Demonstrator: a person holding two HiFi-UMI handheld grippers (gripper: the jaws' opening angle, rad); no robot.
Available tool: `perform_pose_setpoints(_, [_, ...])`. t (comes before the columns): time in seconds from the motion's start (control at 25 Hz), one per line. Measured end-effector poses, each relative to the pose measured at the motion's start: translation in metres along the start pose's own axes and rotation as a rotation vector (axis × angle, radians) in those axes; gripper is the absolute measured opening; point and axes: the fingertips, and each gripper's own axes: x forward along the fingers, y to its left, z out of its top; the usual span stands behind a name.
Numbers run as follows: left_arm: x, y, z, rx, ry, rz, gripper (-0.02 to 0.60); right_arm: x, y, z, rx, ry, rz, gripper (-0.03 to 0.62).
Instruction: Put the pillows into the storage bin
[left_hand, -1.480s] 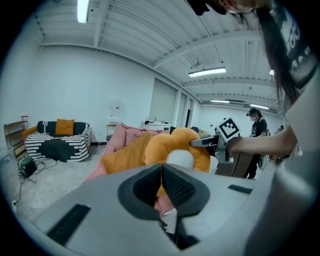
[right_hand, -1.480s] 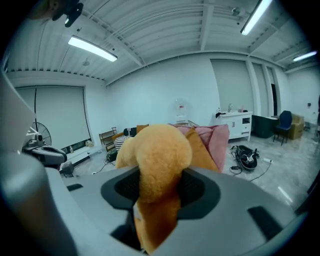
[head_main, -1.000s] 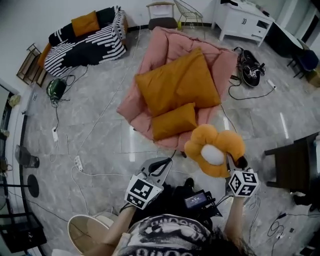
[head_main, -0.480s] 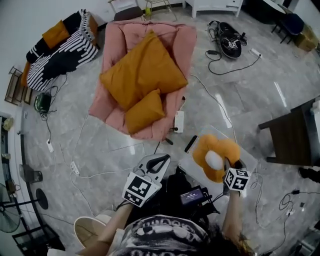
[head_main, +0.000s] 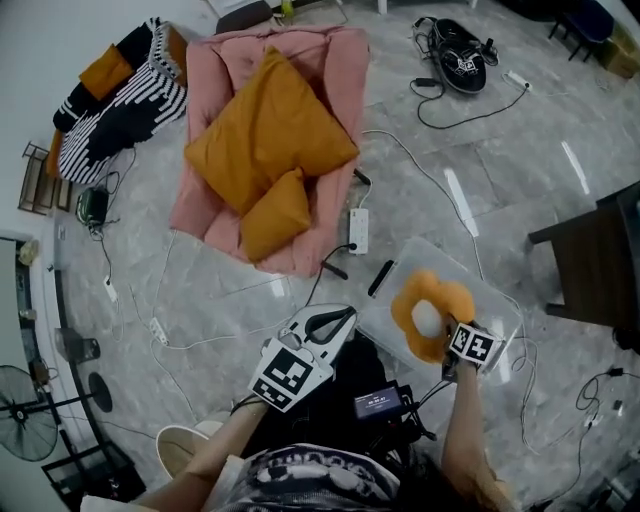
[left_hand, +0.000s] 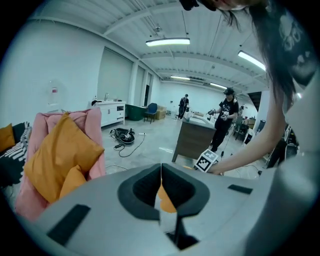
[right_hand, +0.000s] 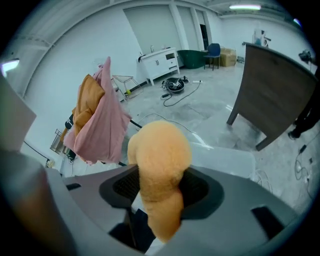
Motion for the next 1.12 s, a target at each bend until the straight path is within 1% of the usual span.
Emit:
perform_pose_setpoints(0.08, [0.005, -0.003, -0.001, 0.003, 0.009, -0.005, 0.014, 0.013, -0.006, -0.015, 0.048, 0.056, 0.026, 0.244])
perform_pose_setpoints(0.16, [0.008, -0.005, 0.001, 0.002, 0.010, -0.006, 0.014, 0.017, -0.010, -0.020, 0.098, 0.071, 0.050, 0.279])
perform_pose_setpoints(0.24, [0.010, -0.006, 0.004, 0.001, 0.009, -0.003, 0.014, 0.011, -0.009, -0.013, 0.140, 0.033, 0.075, 0.284])
perform_pose_setpoints(0.32, [0.009, -0.005, 0.007, -0.001, 0.006, 0.007, 0.014, 0.001, -0.005, -0.004, 0.151, -0.013, 0.103, 0.282])
perform_pose_setpoints(0.4, [0.006, -0.003, 0.009, -0.001, -0.001, 0.023, 0.014, -0.011, 0.000, 0.005, 0.113, -0.049, 0.125, 0.276])
perform_pose_setpoints(0.52, [-0.003, 0.005, 0.015, 0.000, -0.019, 0.059, 0.014, -0.030, 0.014, 0.022, 0.027, -0.094, 0.154, 0.272])
perform_pose_setpoints(0.72, [-0.024, 0.025, 0.021, -0.008, -0.051, 0.130, 0.014, -0.057, 0.053, 0.059, -0.068, -0.182, 0.227, 0.265])
perform_pose_setpoints(0.96, [-0.052, 0.053, 0.027, -0.039, -0.093, 0.218, 0.014, -0.085, 0.126, 0.101, -0.180, -0.261, 0.345, 0.261])
perform_pose_setpoints(1.12, [-0.071, 0.079, 0.020, -0.056, -0.105, 0.262, 0.014, -0.085, 0.187, 0.122, -0.245, -0.293, 0.416, 0.256])
